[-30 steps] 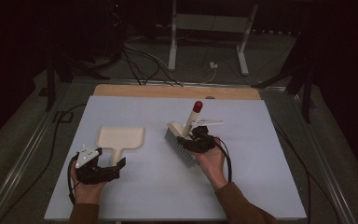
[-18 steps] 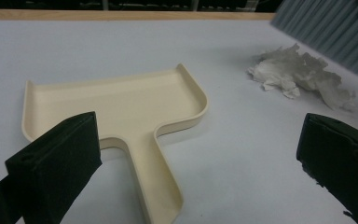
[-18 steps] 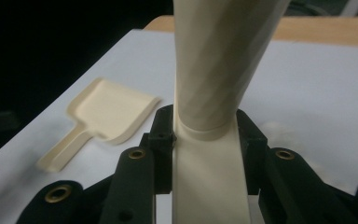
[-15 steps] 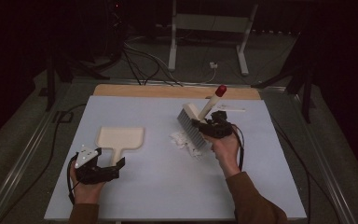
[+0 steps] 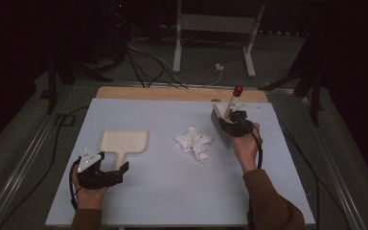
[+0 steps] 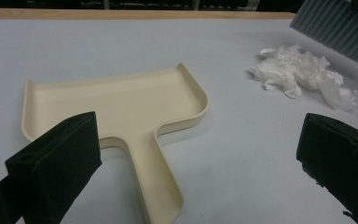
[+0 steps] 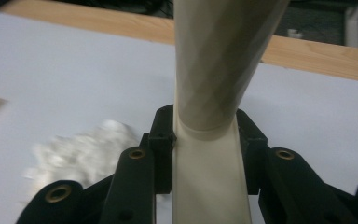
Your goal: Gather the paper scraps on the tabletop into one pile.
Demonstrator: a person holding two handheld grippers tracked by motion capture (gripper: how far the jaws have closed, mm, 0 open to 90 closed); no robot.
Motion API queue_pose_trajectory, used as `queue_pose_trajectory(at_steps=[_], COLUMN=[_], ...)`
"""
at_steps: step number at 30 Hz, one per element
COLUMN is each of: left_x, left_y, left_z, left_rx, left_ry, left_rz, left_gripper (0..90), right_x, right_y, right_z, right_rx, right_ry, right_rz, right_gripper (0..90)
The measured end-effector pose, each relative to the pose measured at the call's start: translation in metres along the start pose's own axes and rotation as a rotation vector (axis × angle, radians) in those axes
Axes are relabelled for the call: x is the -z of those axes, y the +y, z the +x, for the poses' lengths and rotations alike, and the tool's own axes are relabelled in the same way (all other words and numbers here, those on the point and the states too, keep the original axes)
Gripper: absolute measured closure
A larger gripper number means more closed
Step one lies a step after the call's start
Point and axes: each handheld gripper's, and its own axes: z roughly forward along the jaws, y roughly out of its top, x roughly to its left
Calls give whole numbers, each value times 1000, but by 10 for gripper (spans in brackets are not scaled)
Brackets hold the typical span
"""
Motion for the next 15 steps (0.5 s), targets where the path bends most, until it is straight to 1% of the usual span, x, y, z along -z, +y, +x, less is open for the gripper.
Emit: queue_pose_trajectory(at_steps=[1,5,8,11,12,13,15], left_x=[0,0,0,0,0,0,0], left_y=[0,0,0,0,0,0,0], left_z=[0,0,1,1,1,1,1], left_rx=[1,0,1,0,-1,-1,-1], left_ry=[0,4,8,11,12,14,16], left_rz=[0,1,3,3,4,4,4], left_gripper=[4,4,4,4,4,4,4], right_x=[0,-6,-10,-14,-18,-18,-21], right_y=[0,-3,-5,-8,-11,-11,-15], right_z=[0,3,6,12,17,17,23], right_rx=[0,46,70,101,115,115,124], right_ry=[0,-55,-88,-103,-105,-105,-97], right_rz=[0,11,20,39,51,51,61], right_gripper=[669,669,669,669,669,669,669])
